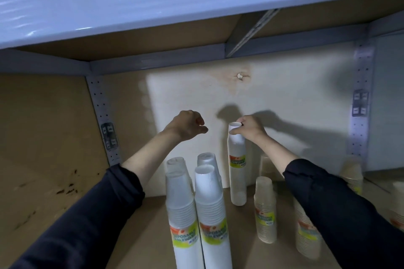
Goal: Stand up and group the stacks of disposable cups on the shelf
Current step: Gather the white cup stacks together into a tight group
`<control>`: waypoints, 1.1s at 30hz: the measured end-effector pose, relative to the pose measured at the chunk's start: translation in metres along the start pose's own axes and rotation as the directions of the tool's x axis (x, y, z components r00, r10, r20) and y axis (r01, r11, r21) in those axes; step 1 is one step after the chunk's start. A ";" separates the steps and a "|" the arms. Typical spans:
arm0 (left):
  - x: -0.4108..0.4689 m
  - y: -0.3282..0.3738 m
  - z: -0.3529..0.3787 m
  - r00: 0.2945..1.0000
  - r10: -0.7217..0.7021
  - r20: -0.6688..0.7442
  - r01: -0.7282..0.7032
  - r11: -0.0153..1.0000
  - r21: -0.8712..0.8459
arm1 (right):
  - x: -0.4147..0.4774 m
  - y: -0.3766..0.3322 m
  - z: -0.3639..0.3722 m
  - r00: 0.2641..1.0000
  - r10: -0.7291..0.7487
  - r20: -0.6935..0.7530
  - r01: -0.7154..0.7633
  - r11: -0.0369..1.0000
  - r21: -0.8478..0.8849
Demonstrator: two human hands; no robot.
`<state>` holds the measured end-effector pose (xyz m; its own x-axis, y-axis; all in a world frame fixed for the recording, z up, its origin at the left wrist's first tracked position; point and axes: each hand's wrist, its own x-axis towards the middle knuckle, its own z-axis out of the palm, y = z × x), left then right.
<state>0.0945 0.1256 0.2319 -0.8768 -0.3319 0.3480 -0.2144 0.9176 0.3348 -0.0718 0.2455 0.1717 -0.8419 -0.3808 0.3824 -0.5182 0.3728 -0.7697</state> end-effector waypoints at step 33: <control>-0.132 0.005 -0.037 0.996 0.013 -0.093 -0.017 0.999 -0.040 | -0.134 -0.043 -0.054 0.995 -0.075 0.060 0.072 0.997 0.041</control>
<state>0.2252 0.1662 0.2199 -0.8356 -0.3385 0.4326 -0.1817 0.9136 0.3639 0.0554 0.3265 0.1812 -0.7902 -0.4577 0.4075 -0.5712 0.3093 -0.7603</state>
